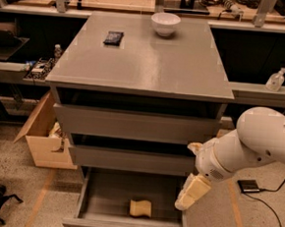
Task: Pick sponge from bottom drawer and place on counter
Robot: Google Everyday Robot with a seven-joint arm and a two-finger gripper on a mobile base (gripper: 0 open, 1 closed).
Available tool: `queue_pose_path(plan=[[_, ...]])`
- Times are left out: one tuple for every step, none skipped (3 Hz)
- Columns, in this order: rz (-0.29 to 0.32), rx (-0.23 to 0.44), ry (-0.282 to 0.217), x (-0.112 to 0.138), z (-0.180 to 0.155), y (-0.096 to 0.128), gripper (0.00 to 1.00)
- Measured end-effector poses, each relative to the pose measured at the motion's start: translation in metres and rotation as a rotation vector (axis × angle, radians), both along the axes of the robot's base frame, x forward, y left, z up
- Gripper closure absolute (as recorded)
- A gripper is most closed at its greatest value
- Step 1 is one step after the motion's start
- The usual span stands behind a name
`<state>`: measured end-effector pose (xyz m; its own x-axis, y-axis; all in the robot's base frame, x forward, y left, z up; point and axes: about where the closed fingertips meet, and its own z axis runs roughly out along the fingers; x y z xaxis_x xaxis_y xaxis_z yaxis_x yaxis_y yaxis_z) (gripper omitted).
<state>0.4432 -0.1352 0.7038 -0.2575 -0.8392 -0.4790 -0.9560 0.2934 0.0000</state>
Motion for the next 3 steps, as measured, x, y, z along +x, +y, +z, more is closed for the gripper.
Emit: queue_pose_path(plan=[[0.000,0.014,0.014,0.012,-0.047,-0.003,0.00],[-0.013,0.049,0.025,0.025,-0.104,-0.004,0.00],[-0.052,0.098,0.026,0.037,-0.159,-0.006,0.00]])
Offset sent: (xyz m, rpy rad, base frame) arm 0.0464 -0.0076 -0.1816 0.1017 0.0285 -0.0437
